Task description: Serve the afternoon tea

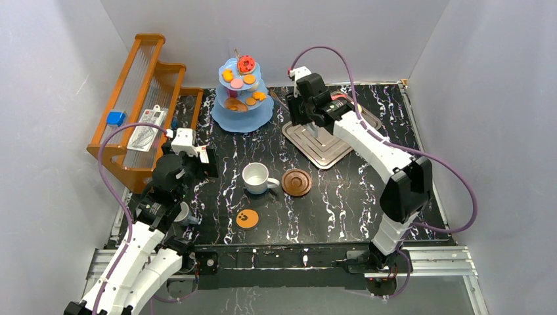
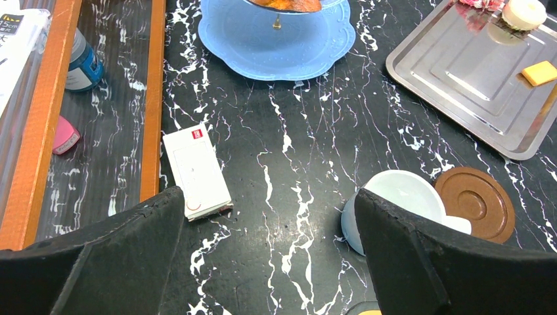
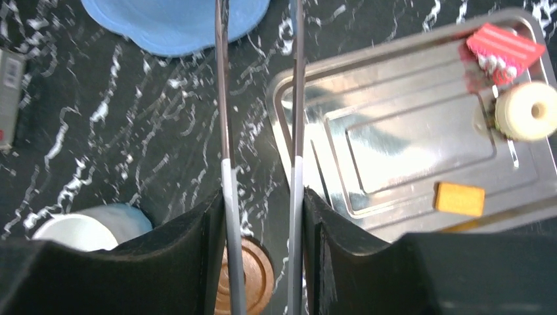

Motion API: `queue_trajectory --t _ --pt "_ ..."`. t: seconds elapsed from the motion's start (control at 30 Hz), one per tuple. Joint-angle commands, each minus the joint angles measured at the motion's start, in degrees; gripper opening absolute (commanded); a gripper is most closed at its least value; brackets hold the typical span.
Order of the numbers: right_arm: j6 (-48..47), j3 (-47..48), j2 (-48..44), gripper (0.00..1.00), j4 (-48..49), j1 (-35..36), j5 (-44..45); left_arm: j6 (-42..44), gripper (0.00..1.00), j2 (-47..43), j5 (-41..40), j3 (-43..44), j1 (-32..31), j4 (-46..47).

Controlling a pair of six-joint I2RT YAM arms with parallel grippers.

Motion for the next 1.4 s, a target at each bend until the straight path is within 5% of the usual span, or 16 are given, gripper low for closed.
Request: queue_trajectory --t 0.0,0.5,0.77,1.37 --pt "0.23 -5.42 -5.85 0.50 0.55 -0.64 4.65 0.09 0.98 -1.01 -1.06 1.51 -0.28 0.39" --pt "9.44 -25.21 -16.13 0.51 -3.83 -9.78 11.08 -0.05 0.98 -0.91 -0.03 1.67 -0.28 0.48" --pt "10.35 -29.02 -19.46 0.51 -5.60 -17.94 8.68 -0.15 0.98 -1.19 0.19 1.66 -0.28 0.47" --pt "13.41 -33.63 -18.78 0.53 -1.03 -21.39 3.66 -0.13 0.98 -0.12 0.60 1.62 -0.28 0.71"
